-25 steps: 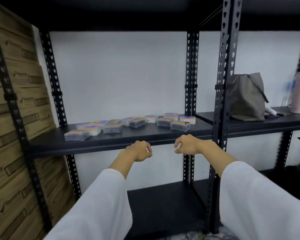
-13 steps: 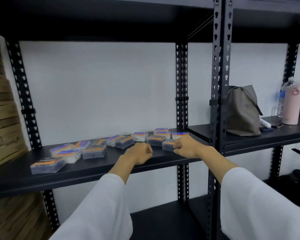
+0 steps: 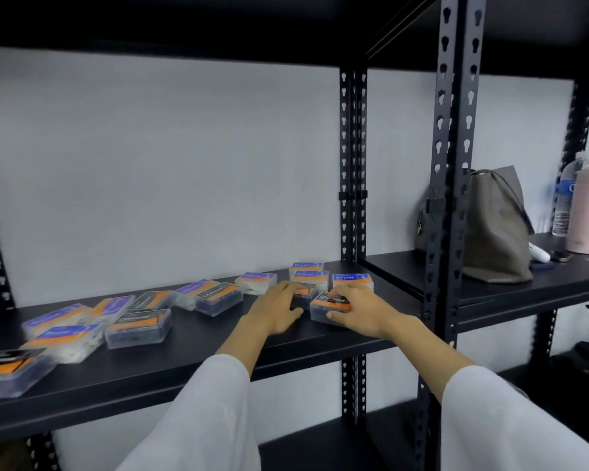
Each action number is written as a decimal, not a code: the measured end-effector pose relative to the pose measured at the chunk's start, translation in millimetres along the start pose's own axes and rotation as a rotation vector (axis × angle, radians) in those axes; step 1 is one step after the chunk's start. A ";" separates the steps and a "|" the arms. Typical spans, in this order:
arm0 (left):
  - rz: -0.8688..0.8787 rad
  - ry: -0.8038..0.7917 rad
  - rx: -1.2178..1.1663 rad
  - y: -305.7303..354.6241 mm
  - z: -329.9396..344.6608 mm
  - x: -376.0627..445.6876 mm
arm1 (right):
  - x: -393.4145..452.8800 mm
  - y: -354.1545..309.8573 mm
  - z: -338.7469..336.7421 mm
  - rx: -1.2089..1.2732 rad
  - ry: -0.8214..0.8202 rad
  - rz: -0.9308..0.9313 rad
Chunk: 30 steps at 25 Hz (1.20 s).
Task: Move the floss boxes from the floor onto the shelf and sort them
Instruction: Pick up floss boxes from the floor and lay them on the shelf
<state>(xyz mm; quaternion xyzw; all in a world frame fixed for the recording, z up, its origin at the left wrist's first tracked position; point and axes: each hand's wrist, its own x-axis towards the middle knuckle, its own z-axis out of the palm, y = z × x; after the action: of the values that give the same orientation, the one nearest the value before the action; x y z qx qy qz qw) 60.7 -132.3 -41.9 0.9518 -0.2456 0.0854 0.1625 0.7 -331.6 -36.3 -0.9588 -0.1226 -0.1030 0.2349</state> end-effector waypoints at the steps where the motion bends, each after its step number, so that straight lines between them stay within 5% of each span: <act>1: 0.005 -0.001 0.010 -3.4 5.0 4.2 | 0.2 3.6 3.3 0.027 0.004 -0.002; 14: 0.016 0.196 0.152 -53.9 -28.2 -66.9 | -3.6 -9.6 21.5 0.125 0.080 -0.057; 23: -0.047 0.072 -0.167 -59.3 -53.9 -95.8 | 6.7 -51.3 34.2 0.147 -0.014 -0.117; 30: -0.163 0.044 -0.145 -57.9 -45.7 -114.0 | -8.3 -59.4 34.2 0.131 -0.014 -0.114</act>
<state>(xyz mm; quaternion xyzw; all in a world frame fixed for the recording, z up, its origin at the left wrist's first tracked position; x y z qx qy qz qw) -12.9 -18.3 -42.4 0.9522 -0.1695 0.0748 0.2429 -19.3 -265.8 -42.9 -0.9335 -0.1850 -0.1011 0.2899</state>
